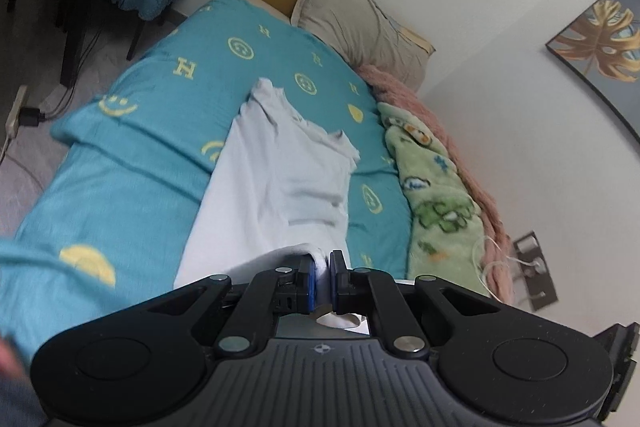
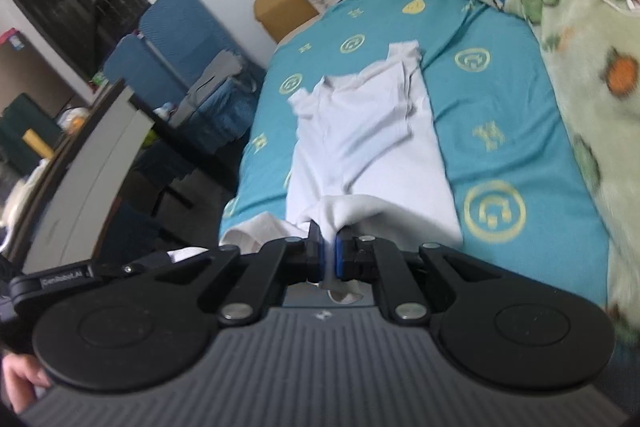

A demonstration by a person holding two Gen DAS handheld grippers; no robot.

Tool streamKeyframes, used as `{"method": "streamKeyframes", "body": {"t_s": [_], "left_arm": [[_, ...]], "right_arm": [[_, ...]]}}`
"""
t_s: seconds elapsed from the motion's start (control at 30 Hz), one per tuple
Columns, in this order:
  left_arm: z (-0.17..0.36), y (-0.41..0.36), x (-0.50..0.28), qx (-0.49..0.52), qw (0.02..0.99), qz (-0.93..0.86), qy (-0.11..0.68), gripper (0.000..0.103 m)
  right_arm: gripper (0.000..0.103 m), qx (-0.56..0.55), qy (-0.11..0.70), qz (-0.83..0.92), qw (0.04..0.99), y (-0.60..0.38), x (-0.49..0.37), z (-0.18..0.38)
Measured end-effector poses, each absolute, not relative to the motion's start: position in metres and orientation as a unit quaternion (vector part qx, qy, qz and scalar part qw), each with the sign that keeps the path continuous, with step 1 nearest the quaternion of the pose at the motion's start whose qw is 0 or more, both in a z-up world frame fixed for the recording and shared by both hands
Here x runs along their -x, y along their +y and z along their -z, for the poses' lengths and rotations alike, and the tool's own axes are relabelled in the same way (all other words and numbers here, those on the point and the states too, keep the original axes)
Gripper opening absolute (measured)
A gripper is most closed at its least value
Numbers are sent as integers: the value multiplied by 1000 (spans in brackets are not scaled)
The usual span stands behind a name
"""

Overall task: Fold clothes
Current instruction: 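Lift the hem with both grippers and fold it up toward the collar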

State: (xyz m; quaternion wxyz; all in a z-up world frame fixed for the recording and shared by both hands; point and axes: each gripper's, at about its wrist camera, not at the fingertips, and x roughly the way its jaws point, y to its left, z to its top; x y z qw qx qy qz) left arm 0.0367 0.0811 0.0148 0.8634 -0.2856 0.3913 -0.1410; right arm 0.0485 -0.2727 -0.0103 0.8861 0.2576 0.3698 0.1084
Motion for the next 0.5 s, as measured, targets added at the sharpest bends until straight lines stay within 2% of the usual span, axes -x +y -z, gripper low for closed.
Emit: {"method": "streamKeyframes", "body": {"t_s": [0.27,0.5], "left_arm": [[17,61,-123,243,891,122,364,8],[62,45,-188,199,908,106,354,8]], "right_arm": [[10,-258,352,-87,896,-271,-138,31],[10,-230,335,-79,910,-268,-190,85]]}}
